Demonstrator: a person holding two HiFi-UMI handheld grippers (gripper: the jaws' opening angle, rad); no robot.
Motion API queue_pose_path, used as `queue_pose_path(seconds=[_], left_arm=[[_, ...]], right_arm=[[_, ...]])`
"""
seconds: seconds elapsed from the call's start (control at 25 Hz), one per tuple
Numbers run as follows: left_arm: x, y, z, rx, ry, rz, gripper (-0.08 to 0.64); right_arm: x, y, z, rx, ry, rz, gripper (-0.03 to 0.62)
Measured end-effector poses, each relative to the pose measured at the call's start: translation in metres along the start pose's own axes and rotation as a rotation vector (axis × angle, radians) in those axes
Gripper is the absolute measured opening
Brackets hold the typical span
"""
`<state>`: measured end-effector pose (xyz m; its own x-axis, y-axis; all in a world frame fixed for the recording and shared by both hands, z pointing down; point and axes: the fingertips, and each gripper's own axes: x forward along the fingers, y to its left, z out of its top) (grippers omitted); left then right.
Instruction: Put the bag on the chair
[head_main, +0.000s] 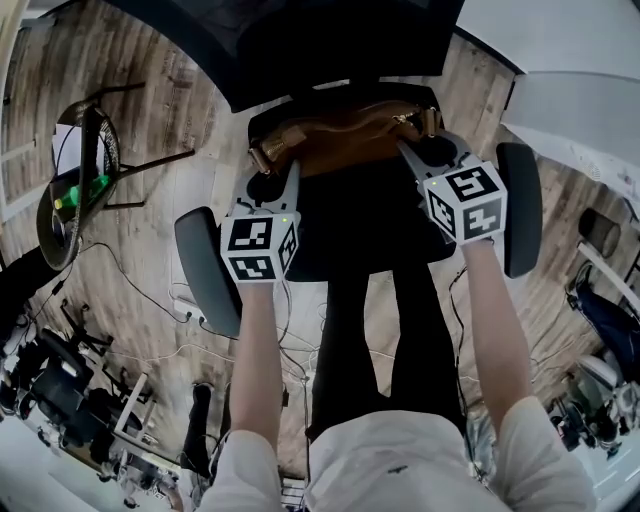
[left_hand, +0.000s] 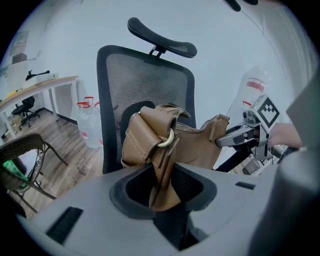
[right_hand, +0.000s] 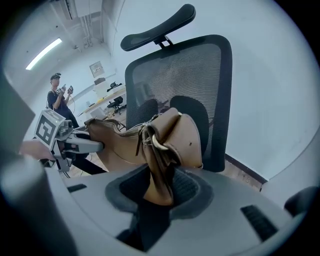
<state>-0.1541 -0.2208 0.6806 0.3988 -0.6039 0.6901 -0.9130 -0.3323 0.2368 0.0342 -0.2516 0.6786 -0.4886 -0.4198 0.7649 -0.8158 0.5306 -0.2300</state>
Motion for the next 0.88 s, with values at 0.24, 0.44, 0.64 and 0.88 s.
queue_pose_path(seconds=[0.24, 0.44, 0.64, 0.88], left_arm=[[0.011, 0.007, 0.0, 0.067, 0.019, 0.015, 0.1], [0.018, 0.01, -0.003, 0.098, 0.026, 0.021, 0.1], [0.031, 0.023, -0.005, 0.122, 0.033, 0.034, 0.1], [0.044, 0.039, -0.01, 0.13, 0.04, 0.044, 0.1]], right_arm=[[0.011, -0.006, 0.003, -0.02, 0.014, -0.015, 0.123], [0.018, -0.01, 0.003, -0.041, 0.014, -0.041, 0.121], [0.035, -0.013, 0.002, -0.069, 0.03, -0.049, 0.12], [0.055, -0.015, 0.005, -0.102, 0.04, -0.061, 0.118]])
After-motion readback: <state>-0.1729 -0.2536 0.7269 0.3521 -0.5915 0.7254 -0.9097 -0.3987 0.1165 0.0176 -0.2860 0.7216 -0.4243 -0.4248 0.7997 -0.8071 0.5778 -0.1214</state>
